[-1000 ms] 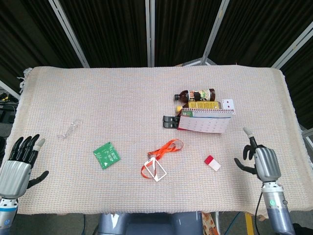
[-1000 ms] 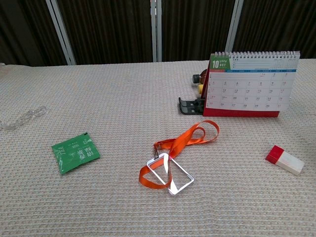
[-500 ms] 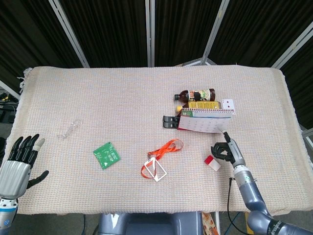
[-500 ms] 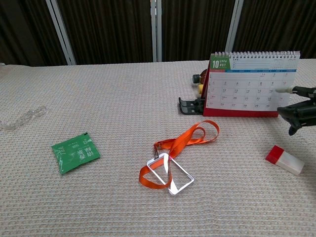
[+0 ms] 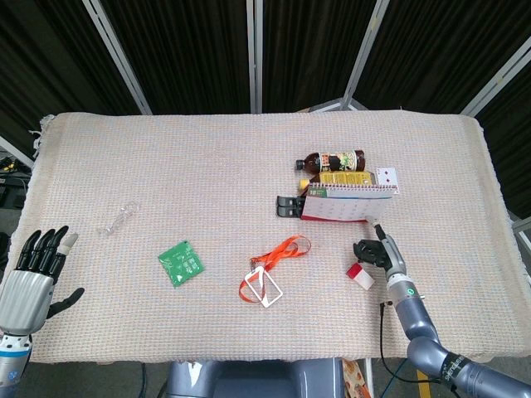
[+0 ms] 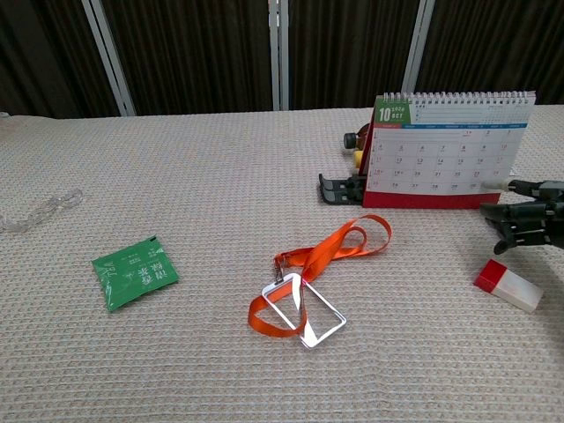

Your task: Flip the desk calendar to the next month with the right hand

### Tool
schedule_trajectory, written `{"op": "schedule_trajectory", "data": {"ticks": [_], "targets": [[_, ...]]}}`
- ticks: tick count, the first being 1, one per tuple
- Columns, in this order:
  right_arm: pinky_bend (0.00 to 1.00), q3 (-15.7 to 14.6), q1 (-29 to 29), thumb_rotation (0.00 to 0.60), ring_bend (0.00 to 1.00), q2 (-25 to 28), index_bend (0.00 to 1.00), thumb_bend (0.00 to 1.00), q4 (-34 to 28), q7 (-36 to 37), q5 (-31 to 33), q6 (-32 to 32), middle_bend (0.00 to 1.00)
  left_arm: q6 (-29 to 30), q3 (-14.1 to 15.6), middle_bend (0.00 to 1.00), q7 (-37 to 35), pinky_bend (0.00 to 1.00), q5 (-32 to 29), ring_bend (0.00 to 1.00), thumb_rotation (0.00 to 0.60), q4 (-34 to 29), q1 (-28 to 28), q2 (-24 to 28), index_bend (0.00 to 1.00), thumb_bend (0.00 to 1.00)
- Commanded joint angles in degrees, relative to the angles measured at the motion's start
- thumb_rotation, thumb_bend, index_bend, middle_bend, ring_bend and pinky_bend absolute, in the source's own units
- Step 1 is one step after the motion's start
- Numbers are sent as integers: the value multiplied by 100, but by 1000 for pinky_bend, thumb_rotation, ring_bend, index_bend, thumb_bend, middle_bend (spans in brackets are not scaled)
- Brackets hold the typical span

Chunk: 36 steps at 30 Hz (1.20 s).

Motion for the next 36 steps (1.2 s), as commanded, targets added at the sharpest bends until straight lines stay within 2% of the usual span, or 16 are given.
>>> {"op": "schedule_trajectory", "data": {"ticks": [1, 19, 29, 36], "targets": [[567, 16, -18, 600, 721, -27, 51, 408, 37, 42, -25, 0, 712, 9, 7, 0, 10, 0, 20, 0, 600, -8, 1, -1, 0, 67], [565, 168, 96, 600, 721, -332, 2, 405, 485, 49, 128, -15, 704, 51, 9, 0, -62, 0, 41, 0, 600, -64, 8, 57, 0, 66], [565, 308, 388, 600, 720, -595, 71, 405, 586, -148, 189, -61, 704, 57, -4, 0, -225, 0, 5, 0, 600, -89, 6, 120, 0, 67], [565, 371, 593, 600, 721, -723, 117, 411, 297, -486, 220, 174, 704, 77, -25, 0, -390, 0, -17, 0, 600, -108, 1, 184, 0, 67]]}}
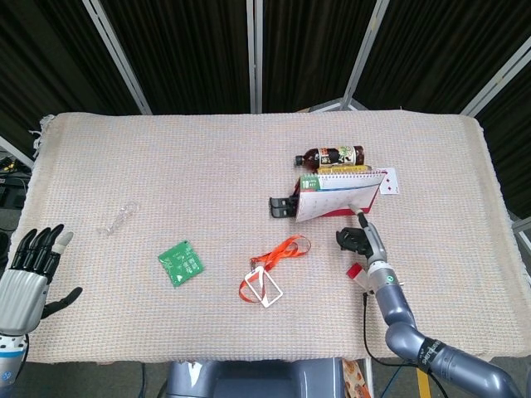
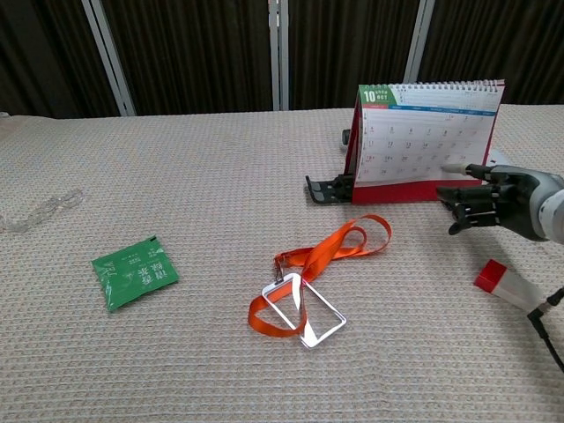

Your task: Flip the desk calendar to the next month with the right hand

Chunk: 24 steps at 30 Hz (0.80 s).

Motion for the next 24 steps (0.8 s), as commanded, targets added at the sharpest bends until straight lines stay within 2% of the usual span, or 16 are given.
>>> {"op": "schedule_trajectory", "data": {"ticks": [1, 7, 13, 16, 20, 24], "targets": [[565, 28, 81, 600, 720, -51, 122, 411, -182, -165, 10, 158, 704, 14, -9, 0, -62, 0, -4, 0, 600, -13, -3, 31, 0, 67], [555, 81, 60, 600, 711, -17, 208, 413, -708, -390, -193, 641, 690, 38, -2, 0, -134, 0, 9, 0, 600, -19, 4, 65, 0, 67], [481, 222, -178, 600, 659, 253, 315, 420, -1434, -515, -821, 1450, 614, 67, -2, 0, -160, 0, 22, 0, 600, -24, 14, 75, 0, 66], [398, 357, -377, 600, 596, 471, 340, 422, -1859, -503, -1262, 1974, 539, 75, 8, 0, -118, 0, 54, 0, 600, -34, 15, 66, 0, 67], [229, 533, -534, 600, 419, 797, 329, 406, -2164, -477, -1619, 2298, 404, 84, 6, 0, -78, 0, 62, 0, 600, -44, 19, 54, 0, 66], [169, 678, -578, 600, 338, 1082, 289, 391, -2251, -607, -1813, 2466, 360, 74, 0, 0, -46, 0, 53, 0, 600, -45, 16, 42, 0, 66]]}}
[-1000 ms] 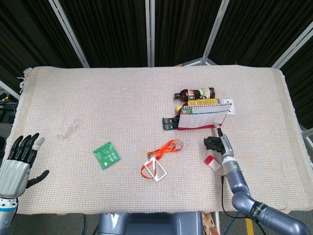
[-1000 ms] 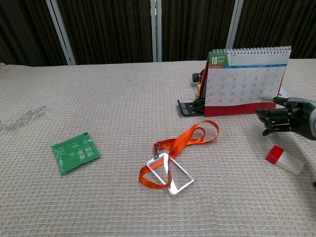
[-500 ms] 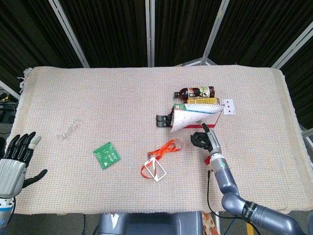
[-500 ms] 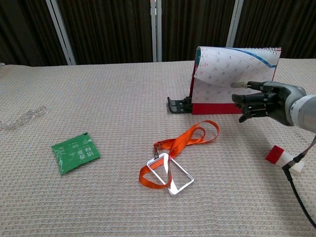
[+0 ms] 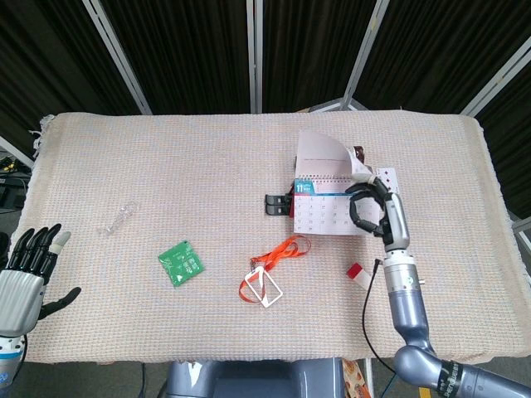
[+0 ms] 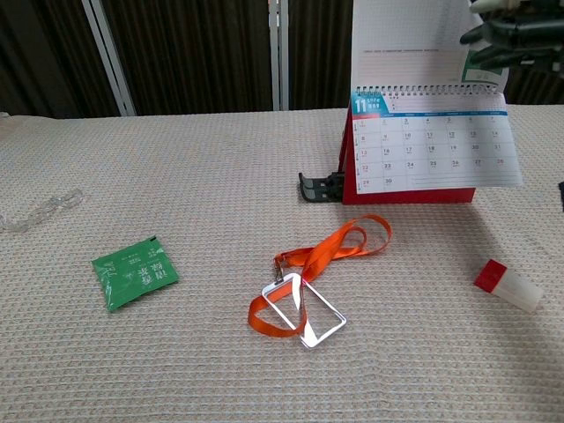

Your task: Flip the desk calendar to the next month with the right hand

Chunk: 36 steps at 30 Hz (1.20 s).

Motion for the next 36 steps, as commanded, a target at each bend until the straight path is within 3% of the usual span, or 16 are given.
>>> {"op": "schedule_trajectory", "data": {"ticks": [1, 8, 15, 27, 36], "targets": [[161, 139, -52, 600, 329, 223, 279, 387, -68, -170, -192, 175, 353, -11, -2, 0, 16, 0, -3, 0, 600, 0, -4, -9, 0, 66], [31, 212, 286, 600, 140, 363, 121, 334, 467, -770, -240, 75, 235, -136, -14, 0, 86, 0, -79, 0, 600, 29, -41, -55, 0, 66], [32, 104, 792, 600, 86, 503, 5, 242, 1281, -1158, 136, -845, 196, -284, -67, 0, 118, 0, -231, 0, 600, 80, -93, -92, 0, 67], [50, -323, 1321, 600, 86, 240, 0, 196, 2785, -938, 537, -2276, 189, -518, -114, 0, 131, 0, -427, 0, 600, 165, -178, -146, 0, 67], [51, -476, 1368, 600, 85, 209, 0, 195, 2993, -699, 473, -2559, 157, -508, -94, 0, 148, 0, -410, 0, 600, 154, -179, -151, 0, 66]]}}
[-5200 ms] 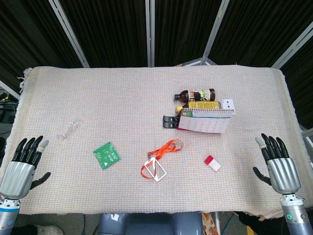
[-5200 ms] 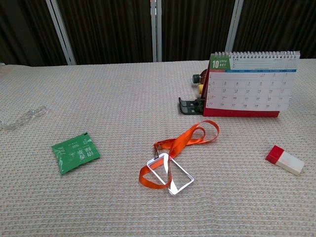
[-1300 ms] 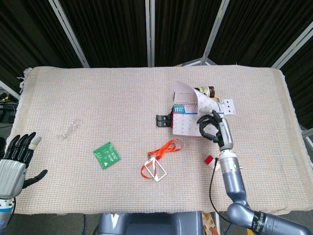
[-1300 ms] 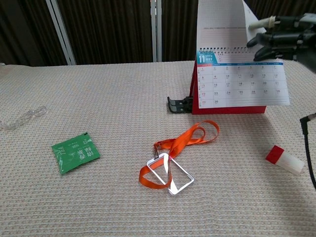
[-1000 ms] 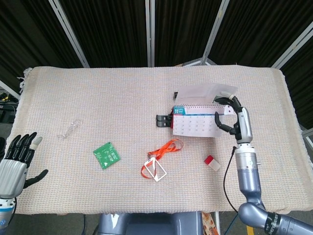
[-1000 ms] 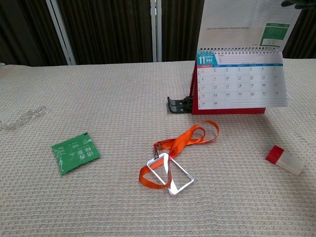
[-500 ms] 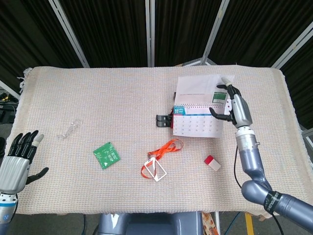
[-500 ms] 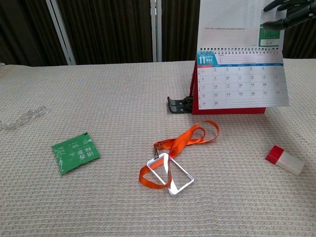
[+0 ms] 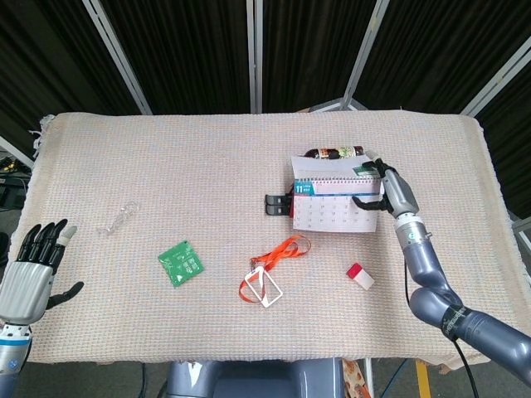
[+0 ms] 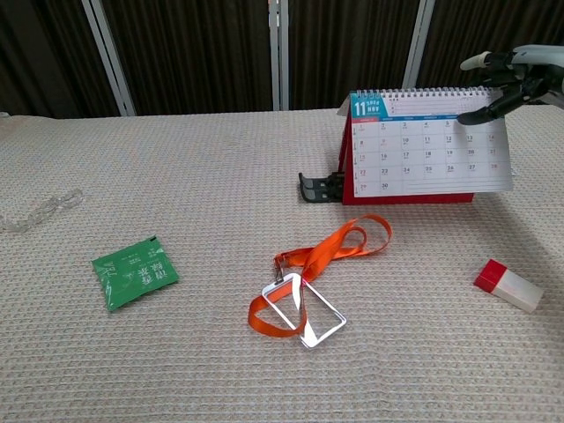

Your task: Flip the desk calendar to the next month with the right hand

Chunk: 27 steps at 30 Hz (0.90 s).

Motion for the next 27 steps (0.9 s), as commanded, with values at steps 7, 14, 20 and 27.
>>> {"op": "schedule_trajectory", "data": {"ticks": [7, 14, 20, 27], "targets": [[37, 145, -210, 600, 74, 144, 5, 197, -483, 429, -665, 788, 134, 62, 9, 0, -73, 0, 11, 0, 600, 0, 24, 26, 0, 67], [0, -366, -1011, 600, 5, 845, 21, 216, -1429, 483, -2117, 2039, 59, 100, 25, 0, -127, 0, 29, 0, 600, 24, 40, 41, 0, 66], [0, -1225, -1837, 600, 0, 1258, 14, 218, -1510, 11, -3166, 3076, 0, 168, 91, 0, -34, 0, 126, 0, 600, 60, 82, 17, 0, 66], [0, -1935, -2566, 600, 0, 1118, 8, 220, -940, -963, -3836, 4099, 0, 220, 156, 0, 102, 0, 249, 0, 600, 76, 107, -38, 0, 67]]}}
